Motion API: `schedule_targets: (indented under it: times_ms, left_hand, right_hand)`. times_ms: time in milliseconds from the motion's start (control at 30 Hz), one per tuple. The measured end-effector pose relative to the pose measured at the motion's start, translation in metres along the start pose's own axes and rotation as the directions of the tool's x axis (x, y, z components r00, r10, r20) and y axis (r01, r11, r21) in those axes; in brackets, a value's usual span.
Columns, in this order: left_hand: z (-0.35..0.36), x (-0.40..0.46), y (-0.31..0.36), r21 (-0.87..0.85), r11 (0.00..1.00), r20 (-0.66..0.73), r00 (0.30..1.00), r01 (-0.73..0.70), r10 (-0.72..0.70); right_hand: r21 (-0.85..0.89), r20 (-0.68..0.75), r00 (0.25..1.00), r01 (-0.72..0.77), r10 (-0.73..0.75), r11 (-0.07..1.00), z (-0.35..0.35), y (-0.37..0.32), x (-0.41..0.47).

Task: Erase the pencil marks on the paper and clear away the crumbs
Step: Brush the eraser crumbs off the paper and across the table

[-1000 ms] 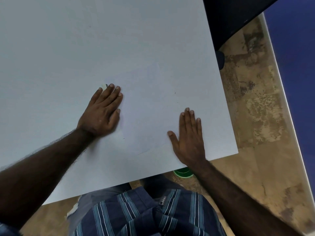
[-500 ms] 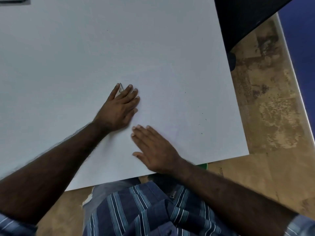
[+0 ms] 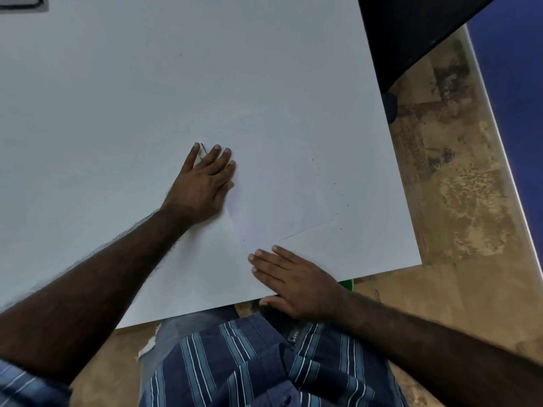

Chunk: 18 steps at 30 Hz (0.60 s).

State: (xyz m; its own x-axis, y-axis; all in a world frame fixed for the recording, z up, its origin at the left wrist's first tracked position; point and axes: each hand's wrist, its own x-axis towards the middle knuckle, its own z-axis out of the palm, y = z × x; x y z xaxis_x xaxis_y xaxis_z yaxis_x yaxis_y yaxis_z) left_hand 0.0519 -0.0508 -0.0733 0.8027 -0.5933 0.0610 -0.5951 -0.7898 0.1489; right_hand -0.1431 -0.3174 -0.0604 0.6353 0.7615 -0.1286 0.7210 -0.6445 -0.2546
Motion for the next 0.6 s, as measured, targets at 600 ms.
schedule_targets:
  times_ms: [600]
  left_hand:
    - [-0.002, 0.013, 0.006, 0.022, 0.994, 0.007, 0.994, 0.106, -0.106]
  right_hand:
    - [-0.006, 0.006, 0.918, -0.397, 0.397, 0.918, 0.002, -0.012, 0.049]
